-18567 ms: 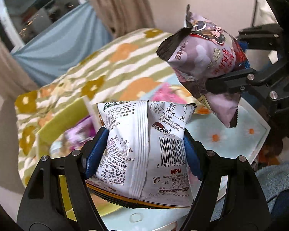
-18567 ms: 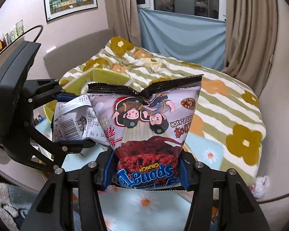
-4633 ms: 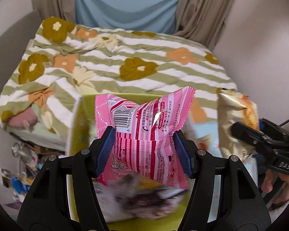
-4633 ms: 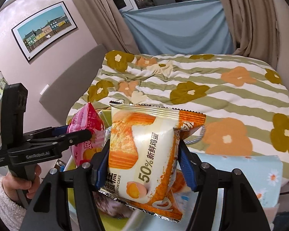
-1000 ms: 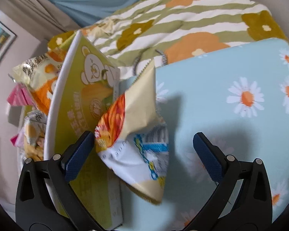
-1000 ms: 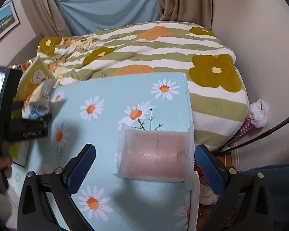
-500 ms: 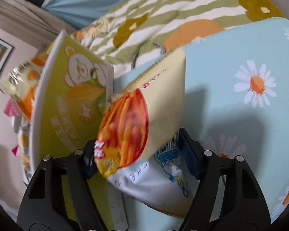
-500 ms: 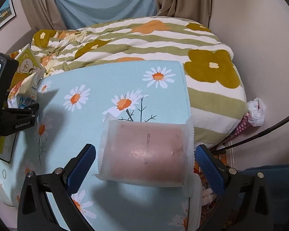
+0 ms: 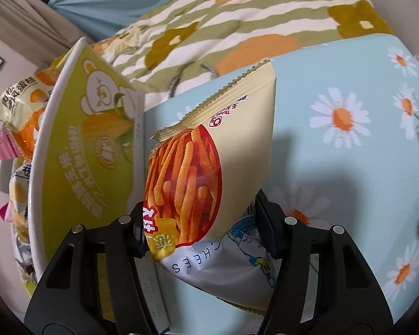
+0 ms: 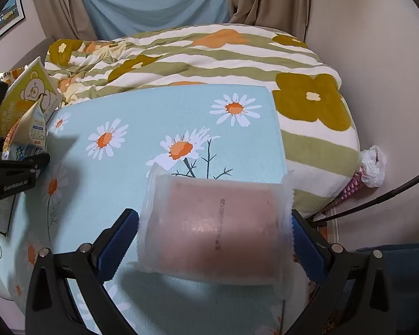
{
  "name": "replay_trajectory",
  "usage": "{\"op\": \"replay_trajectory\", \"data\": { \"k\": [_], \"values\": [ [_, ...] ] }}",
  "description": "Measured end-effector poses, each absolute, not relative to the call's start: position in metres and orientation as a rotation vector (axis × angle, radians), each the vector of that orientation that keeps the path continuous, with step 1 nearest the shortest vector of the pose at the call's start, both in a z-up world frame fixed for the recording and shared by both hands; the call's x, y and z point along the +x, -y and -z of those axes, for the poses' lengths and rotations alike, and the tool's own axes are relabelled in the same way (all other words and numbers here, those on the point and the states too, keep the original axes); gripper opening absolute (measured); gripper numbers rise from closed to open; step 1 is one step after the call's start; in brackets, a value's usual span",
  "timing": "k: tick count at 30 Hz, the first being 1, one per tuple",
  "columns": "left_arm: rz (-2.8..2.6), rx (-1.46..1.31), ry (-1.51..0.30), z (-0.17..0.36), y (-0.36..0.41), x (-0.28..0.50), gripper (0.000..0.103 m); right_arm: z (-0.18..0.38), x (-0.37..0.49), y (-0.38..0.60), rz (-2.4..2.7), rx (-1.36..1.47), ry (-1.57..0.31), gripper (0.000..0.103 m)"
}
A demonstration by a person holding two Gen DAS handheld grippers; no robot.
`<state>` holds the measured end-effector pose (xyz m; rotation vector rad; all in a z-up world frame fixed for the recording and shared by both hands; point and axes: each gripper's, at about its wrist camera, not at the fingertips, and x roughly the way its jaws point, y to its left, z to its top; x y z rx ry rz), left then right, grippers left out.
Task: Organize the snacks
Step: 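Grasp the cheese stick bag with the left gripper while the right grasps the pink wrapped pack, then carry both items over the box and open both grippers to release them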
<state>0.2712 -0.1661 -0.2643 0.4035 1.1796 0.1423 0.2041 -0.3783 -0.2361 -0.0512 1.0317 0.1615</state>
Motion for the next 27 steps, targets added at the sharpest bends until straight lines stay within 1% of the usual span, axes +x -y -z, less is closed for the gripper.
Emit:
{"op": "replay_trajectory", "data": {
  "k": [3, 6, 8, 11, 14, 21, 27],
  "values": [
    [-0.117, 0.389, -1.18, 0.261, 0.173, 0.263, 0.059, 0.236, 0.207, 0.375, -0.168, -0.065, -1.023, 0.098],
    [-0.09, 0.371, -1.179, 0.258, 0.18, 0.258, 0.059, 0.235, 0.206, 0.372, -0.161, -0.07, -1.012, 0.091],
    [-0.074, 0.364, -1.172, 0.255, 0.184, 0.252, 0.058, 0.233, 0.203, 0.373, -0.154, -0.064, -0.999, 0.079],
    [-0.057, 0.358, -1.171, 0.253, 0.188, 0.248, 0.057, 0.23, 0.204, 0.375, -0.164, -0.054, -1.0, 0.073],
    [-0.044, 0.334, -1.163, 0.246, 0.189, 0.242, 0.055, 0.227, 0.204, 0.375, -0.173, -0.054, -1.0, 0.07],
    [-0.029, 0.233, -1.112, 0.205, 0.179, 0.234, 0.054, 0.21, 0.199, 0.374, -0.197, -0.016, -0.987, 0.069],
    [-0.019, 0.154, -1.019, 0.146, 0.161, 0.216, 0.054, 0.168, 0.195, 0.357, -0.259, -0.005, -0.932, 0.069]
  ]
}}
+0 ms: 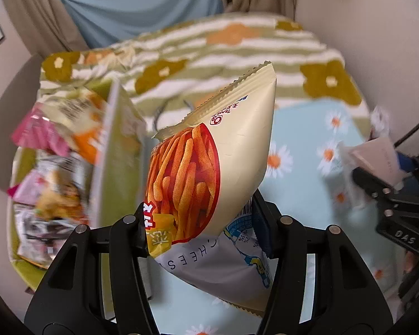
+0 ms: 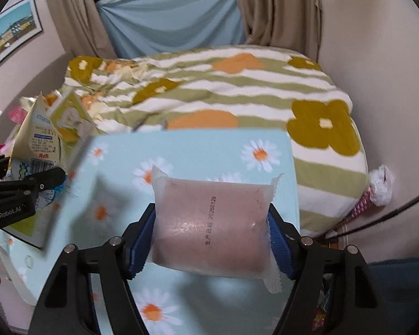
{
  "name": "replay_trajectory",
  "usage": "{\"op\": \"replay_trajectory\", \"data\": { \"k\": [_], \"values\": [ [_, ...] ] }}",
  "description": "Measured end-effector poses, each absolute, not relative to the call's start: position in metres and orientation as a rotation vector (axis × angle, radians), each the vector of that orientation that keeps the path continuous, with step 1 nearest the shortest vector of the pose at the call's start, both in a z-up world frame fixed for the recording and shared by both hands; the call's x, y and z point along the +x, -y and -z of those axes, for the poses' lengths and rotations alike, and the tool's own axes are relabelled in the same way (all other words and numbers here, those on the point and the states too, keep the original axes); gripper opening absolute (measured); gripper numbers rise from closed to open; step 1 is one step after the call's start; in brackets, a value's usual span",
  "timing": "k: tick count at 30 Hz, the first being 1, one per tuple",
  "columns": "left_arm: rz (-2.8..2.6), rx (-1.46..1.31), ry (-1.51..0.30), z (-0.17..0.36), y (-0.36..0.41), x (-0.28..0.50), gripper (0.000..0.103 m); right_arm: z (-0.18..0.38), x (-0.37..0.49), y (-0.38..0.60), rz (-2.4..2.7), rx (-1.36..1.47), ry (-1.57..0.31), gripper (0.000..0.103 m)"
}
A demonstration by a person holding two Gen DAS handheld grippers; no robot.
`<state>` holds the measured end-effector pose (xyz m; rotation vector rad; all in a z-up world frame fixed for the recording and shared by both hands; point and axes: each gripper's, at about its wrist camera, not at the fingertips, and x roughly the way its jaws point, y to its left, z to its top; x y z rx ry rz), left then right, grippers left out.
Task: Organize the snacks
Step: 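Carry both items over the box and open both grippers to release them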
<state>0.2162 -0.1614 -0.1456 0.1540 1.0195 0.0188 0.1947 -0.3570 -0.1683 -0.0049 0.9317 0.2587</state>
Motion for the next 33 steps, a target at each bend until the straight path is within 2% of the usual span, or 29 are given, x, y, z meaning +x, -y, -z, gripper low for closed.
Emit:
{"op": "replay_trajectory", "data": {
  "k": [7, 13, 22, 30, 31, 33],
  "values": [
    [-0.036, 0.093, -0.868, 0.066, 0.099, 0.189, 0.054, 0.099, 0.185, 0.305, -0.357, 0.021, -0.835, 0.069],
    [-0.094, 0.104, -0.821, 0.036, 0.024, 0.177, 0.054, 0.053, 0.178, 0.228, -0.476, 0.09, -0.792, 0.069],
    [-0.145, 0.087, -0.883, 0.051, -0.103, 0.196, 0.054, 0.037, 0.178, 0.116, -0.545, 0.087, -0.777, 0.069],
    [-0.088, 0.063, -0.958, 0.09, -0.155, 0.232, 0.055, 0.051, 0.183, 0.067, -0.498, 0.093, -0.806, 0.069],
    [-0.072, 0.058, -0.977, 0.096, -0.158, 0.237, 0.058, 0.054, 0.183, 0.064, -0.487, 0.098, -0.811, 0.069],
    [-0.043, 0.065, -1.012, 0.107, -0.159, 0.241, 0.075, 0.058, 0.181, 0.062, -0.471, 0.108, -0.819, 0.069]
  ]
}}
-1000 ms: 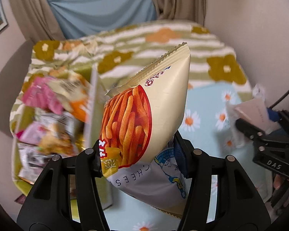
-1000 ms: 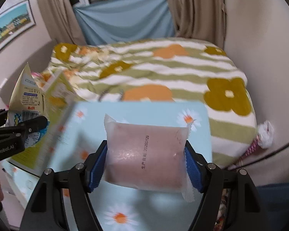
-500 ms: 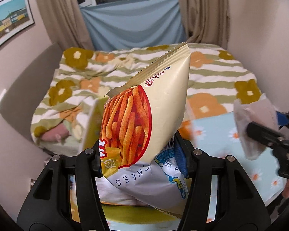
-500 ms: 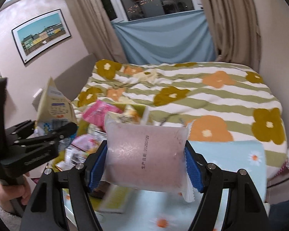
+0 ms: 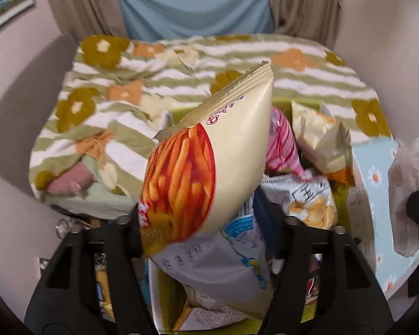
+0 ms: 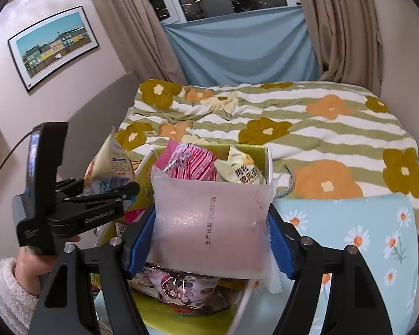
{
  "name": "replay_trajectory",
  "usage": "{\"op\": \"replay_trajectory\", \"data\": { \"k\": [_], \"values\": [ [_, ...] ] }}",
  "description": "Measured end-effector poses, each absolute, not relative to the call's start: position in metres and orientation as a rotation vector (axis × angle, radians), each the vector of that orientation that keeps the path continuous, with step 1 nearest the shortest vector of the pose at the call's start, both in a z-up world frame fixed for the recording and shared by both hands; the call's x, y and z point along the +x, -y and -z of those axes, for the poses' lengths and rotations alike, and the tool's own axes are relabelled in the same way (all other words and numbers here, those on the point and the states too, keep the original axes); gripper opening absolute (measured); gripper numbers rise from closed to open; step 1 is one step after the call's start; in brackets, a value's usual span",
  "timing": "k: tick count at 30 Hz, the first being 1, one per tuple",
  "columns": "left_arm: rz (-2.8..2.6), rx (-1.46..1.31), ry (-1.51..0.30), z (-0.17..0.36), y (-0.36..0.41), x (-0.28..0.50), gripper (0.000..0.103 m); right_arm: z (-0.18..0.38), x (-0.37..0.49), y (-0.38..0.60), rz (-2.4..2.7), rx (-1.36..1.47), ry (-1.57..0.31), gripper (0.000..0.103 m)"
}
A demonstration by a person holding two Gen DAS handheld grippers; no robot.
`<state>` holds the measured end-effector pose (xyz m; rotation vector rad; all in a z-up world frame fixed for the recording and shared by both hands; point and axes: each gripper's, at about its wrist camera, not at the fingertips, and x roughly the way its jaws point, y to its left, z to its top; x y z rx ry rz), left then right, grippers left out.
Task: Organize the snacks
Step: 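Carry both items over the box and open both grippers to release them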
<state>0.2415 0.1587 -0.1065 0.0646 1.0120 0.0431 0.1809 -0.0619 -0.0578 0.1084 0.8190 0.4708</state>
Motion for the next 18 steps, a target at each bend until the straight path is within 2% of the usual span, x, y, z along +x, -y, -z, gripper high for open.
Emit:
{"op": "replay_trajectory", "data": {
  "k": [1, 2, 18],
  "values": [
    [-0.036, 0.071, -1.014, 0.109, -0.158, 0.241, 0.098, 0.061, 0.18, 0.061, -0.461, 0.113, -0.824, 0.069],
    [-0.031, 0.077, -1.002, 0.108, -0.158, 0.239, 0.103, 0.063, 0.179, 0.06, -0.452, 0.116, -0.829, 0.069],
    [0.041, 0.019, -0.945, 0.088, -0.177, 0.157, 0.103, 0.05, 0.159, 0.031, -0.449, 0.097, -0.812, 0.069]
  ]
}}
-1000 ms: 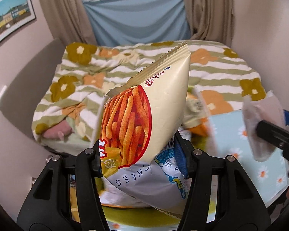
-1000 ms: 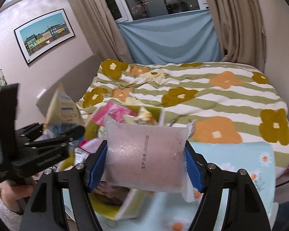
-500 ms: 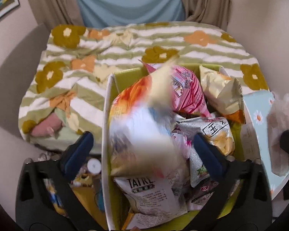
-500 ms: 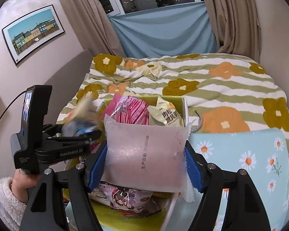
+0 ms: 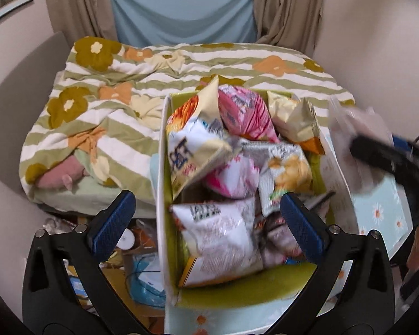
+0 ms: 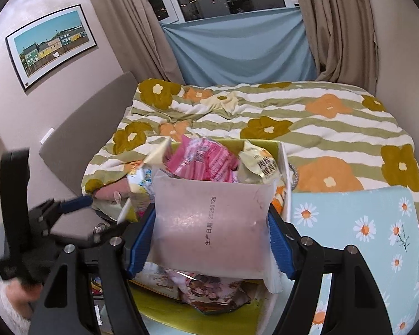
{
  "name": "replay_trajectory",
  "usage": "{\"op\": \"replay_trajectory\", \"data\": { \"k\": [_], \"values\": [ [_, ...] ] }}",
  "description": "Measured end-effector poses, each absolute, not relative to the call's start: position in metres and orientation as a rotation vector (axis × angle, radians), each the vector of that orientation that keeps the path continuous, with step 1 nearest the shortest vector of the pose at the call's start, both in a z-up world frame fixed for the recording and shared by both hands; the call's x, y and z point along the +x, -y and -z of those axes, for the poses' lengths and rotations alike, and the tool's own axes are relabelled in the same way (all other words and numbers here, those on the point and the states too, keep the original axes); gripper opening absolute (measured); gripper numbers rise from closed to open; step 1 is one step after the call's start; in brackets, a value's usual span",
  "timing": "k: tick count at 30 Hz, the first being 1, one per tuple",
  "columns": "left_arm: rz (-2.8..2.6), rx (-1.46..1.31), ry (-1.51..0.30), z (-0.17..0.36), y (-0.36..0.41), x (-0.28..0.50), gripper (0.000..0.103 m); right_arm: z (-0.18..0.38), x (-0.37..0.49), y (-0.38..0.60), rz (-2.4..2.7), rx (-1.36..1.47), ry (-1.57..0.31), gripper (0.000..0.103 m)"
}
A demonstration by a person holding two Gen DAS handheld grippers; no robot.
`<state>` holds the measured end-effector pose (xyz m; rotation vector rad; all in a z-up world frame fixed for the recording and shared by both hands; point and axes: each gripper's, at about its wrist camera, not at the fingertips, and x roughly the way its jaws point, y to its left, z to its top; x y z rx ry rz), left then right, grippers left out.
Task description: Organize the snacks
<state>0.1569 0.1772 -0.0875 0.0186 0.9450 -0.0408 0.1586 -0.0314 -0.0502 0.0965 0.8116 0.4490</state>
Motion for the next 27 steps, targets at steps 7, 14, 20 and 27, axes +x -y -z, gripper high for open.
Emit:
{"op": "replay_trajectory", "data": {
  "k": [7, 14, 20, 27],
  "values": [
    [0.021, 0.044, -0.98, 0.105, -0.183, 0.131, 0.103, 0.066, 0.168, 0.014, -0.435, 0.105, -0.884, 0.089],
    [-0.025, 0.013, -1.002, 0.117, -0.181, 0.112, 0.103, 0.082, 0.157, 0.027, -0.394, 0.098, -0.911, 0.103],
    [-0.039, 0.0, -0.986, 0.102, -0.164, 0.101, 0.103, 0.07, 0.144, 0.043, -0.411, 0.088, -0.887, 0.103],
    [-0.034, 0.007, -0.873, 0.046, -0.132, 0.09, 0.103, 0.028, 0.116, 0.073, -0.381, 0.076, -0.797, 0.103]
  ]
}}
